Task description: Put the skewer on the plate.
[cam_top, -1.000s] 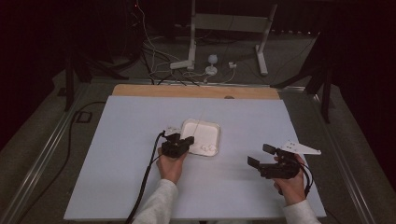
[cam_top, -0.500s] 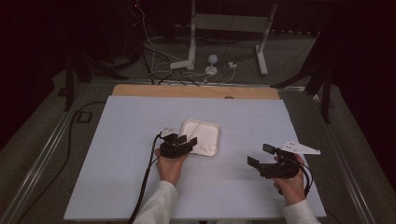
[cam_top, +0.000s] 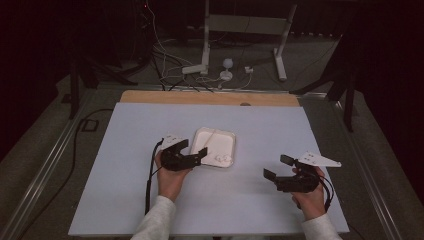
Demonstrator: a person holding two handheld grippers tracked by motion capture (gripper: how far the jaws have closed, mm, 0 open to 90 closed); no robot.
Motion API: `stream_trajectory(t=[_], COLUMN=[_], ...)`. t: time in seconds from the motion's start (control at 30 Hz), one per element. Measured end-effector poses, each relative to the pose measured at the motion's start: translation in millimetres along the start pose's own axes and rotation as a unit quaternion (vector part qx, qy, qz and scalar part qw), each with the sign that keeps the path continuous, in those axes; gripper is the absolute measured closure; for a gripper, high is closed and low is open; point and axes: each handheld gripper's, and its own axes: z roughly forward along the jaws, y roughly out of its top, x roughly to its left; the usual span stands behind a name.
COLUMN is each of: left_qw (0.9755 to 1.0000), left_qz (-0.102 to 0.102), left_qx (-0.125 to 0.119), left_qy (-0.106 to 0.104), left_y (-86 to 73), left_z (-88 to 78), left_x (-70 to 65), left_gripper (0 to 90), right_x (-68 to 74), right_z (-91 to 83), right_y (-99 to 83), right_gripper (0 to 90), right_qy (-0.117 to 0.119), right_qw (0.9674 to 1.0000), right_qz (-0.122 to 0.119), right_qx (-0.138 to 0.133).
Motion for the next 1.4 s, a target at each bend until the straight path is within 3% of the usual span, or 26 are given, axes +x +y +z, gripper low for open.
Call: stream_trajectory(t=[0.27, 0.43, 0.67, 1.0, 1.2, 1.4], left_qw=[0.9995, 0.9987, 0.9979, 0.9970, 0.9963, 0.9952], left_qz=[0.018, 0.037, 0.034, 0.036, 0.034, 0.047], left_qx=[-0.025, -0.035, -0.055, -0.059, -0.066, -0.071], left_qy=[0.000, -0.005, 0.006, 0.035, 0.042, 0.049], left_y=[3.6, -0.5, -7.6, -19.2, -22.7, -20.4], left_z=[-35.8, -55.1, -78.2, -96.8, -106.7, -116.9], left_x=[6.9, 10.6, 22.9, 39.7, 46.8, 49.9], left_gripper=[2.1, 0.7, 0.6, 0.6, 0.6, 0.6], right_x=[-0.2, -1.1, -3.6, -4.9, -4.4, -4.7], right_z=[0.4, 0.9, 3.1, 4.5, 2.4, 2.0], right_y=[-2.0, -4.0, -7.2, -9.6, -11.4, -14.9], right_gripper=[4.7, 4.2, 2.4, 0.8, 0.8, 0.8], right_qy=[-0.005, -0.005, -0.009, -0.014, -0.021, -0.032], right_qw=[0.9999, 0.9999, 0.9998, 0.9997, 0.9991, 0.9985], right_qz=[-0.009, -0.012, -0.011, -0.014, -0.024, -0.035], right_qx=[-0.003, -0.007, -0.010, -0.017, -0.028, -0.029])
